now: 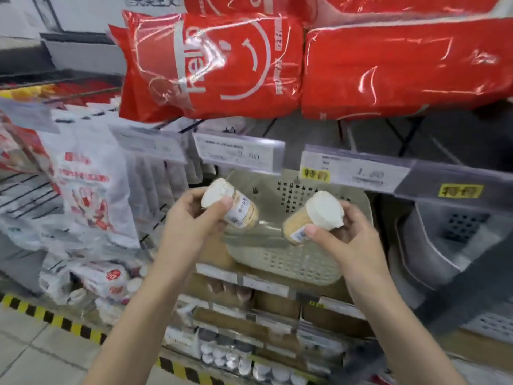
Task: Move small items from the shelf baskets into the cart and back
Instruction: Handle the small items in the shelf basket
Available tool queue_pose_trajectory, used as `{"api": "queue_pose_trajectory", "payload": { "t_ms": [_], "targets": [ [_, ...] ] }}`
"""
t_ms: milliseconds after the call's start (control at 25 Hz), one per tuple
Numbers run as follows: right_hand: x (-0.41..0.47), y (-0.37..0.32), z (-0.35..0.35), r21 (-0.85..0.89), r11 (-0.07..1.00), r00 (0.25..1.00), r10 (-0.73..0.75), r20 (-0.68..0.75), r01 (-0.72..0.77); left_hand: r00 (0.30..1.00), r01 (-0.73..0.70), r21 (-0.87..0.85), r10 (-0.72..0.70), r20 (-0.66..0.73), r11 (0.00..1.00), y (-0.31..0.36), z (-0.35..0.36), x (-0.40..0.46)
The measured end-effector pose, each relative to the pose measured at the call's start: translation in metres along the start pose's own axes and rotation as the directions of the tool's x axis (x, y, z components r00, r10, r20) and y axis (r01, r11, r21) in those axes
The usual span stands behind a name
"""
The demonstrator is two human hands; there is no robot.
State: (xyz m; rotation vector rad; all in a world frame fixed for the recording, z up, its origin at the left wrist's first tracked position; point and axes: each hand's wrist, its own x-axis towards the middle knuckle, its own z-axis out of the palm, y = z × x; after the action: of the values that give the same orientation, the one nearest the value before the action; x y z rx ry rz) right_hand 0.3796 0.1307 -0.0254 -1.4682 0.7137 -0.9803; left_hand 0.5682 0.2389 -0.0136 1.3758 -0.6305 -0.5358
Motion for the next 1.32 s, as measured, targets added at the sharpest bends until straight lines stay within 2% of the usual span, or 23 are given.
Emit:
{"api": "queue_pose_trajectory", "payload": {
  "t_ms": [120, 240, 360, 440, 520, 600, 680, 800, 880, 960, 1080, 1200, 1320],
  "targets": [
    [0.029, -0.001, 0.010, -0.116, 0.993, 0.998, -0.020, -0.052, 0.014, 0.989, -0.068, 0.182, 0.042, 0.140, 0.981, 0.000, -0.006, 0.050],
    [0.062, -0.001, 0.019, -0.381, 0.924, 0.998, 0.046, 0.035, -0.029, 0.932, -0.191, 0.399, 0.038, 0.361, 0.897, 0.000, -0.001, 0.093],
    [0.095, 0.013, 0.025, -0.583, 0.806, 0.970, 0.209, 0.123, -0.100, 0.839, -0.291, 0.619, -0.116, 0.531, 0.729, -0.012, 0.023, 0.122],
    [0.119, 0.025, 0.027, -0.705, 0.708, 0.949, 0.254, 0.185, -0.052, 0.769, -0.353, 0.714, -0.247, 0.589, 0.605, -0.017, 0.041, 0.132],
    [0.138, 0.033, 0.030, -0.790, 0.613, 0.912, 0.312, 0.266, 0.020, 0.733, -0.417, 0.785, -0.341, 0.588, 0.457, -0.019, 0.055, 0.134],
    [0.148, 0.043, 0.030, -0.852, 0.523, 0.868, 0.405, 0.288, 0.039, 0.728, -0.414, 0.825, -0.404, 0.554, 0.386, -0.024, 0.065, 0.140],
    [0.148, 0.051, 0.033, -0.891, 0.450, 0.855, 0.439, 0.278, 0.059, 0.724, -0.336, 0.867, -0.487, 0.488, 0.369, -0.037, 0.074, 0.152],
    [0.151, 0.065, 0.030, -0.924, 0.369, 0.869, 0.420, 0.262, 0.101, 0.645, -0.324, 0.888, -0.611, 0.459, 0.326, -0.058, 0.086, 0.163],
    [0.147, 0.066, 0.031, -0.944, 0.293, 0.850, 0.448, 0.277, 0.153, 0.651, -0.349, 0.882, -0.595, 0.471, 0.316, -0.063, 0.090, 0.162],
    [0.146, 0.066, 0.030, -0.941, 0.289, 0.857, 0.425, 0.290, 0.175, 0.664, -0.373, 0.869, -0.560, 0.495, 0.326, -0.071, 0.093, 0.166],
    [0.148, 0.069, 0.026, -0.938, 0.295, 0.851, 0.430, 0.300, 0.182, 0.620, -0.476, 0.821, -0.541, 0.568, 0.316, -0.079, 0.096, 0.168],
    [0.149, 0.075, 0.023, -0.951, 0.237, 0.832, 0.473, 0.292, 0.199, 0.593, -0.567, 0.776, -0.518, 0.617, 0.275, -0.081, 0.096, 0.167],
    [0.149, 0.076, 0.021, -0.951, 0.241, 0.822, 0.489, 0.291, 0.193, 0.573, -0.609, 0.753, -0.517, 0.636, 0.251, -0.081, 0.098, 0.168]
  ]
}}
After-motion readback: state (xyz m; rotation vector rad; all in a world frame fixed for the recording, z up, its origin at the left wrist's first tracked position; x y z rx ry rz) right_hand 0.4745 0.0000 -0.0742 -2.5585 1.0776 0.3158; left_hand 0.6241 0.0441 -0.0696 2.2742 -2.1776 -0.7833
